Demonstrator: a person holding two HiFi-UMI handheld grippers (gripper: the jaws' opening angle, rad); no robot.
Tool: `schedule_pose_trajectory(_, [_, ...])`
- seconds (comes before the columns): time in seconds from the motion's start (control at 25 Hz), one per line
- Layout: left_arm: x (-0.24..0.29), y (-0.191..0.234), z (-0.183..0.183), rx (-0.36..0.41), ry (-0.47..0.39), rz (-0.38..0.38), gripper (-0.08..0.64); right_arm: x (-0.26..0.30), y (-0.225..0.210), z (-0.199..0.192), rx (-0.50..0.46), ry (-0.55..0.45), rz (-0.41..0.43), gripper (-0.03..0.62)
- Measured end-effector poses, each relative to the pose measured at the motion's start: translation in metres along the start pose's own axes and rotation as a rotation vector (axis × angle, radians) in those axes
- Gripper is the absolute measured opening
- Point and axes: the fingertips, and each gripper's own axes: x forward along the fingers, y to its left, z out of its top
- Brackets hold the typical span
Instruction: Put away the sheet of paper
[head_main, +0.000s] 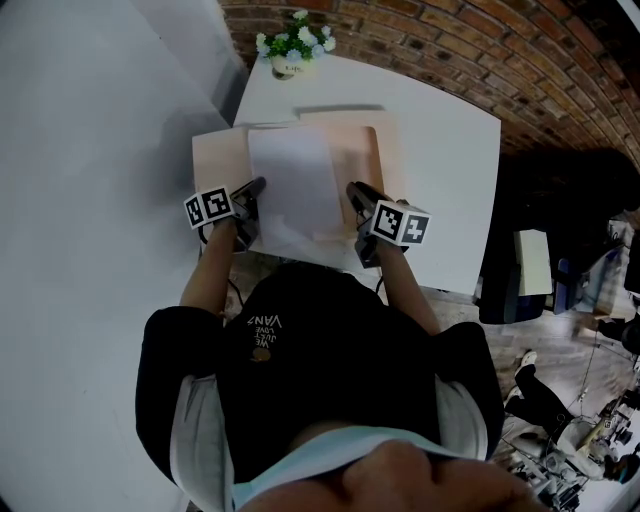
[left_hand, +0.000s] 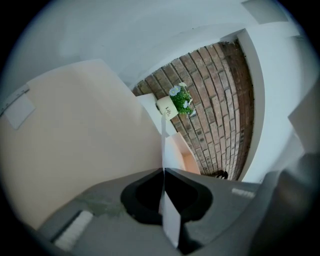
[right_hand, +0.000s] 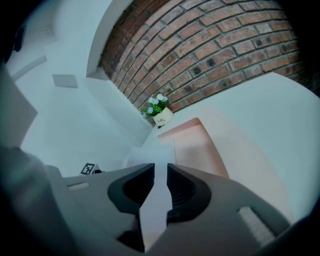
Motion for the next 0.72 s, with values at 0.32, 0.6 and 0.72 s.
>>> schedule_pose_trajectory(0.32, [0.011,-0.006,0.002,0.007,0.008,-0.006,0.000,-0.002,-0.002,0.003,0.002,-0.004,-0.003,0.077])
schedule_pose_trajectory(0.6, [0.022,-0.013,-0.002,0.021,0.026,-0.001,0.000,-0.005,-0.004,0.007,-0.001,-0.008,-0.001,0.077])
schedule_pose_trajectory(0.72, [0.027,-0.017,-0.003,0.025,0.035,-0.002,0.000,-0.007,-0.006,0.008,-0.002,-0.011,-0.002,0.077])
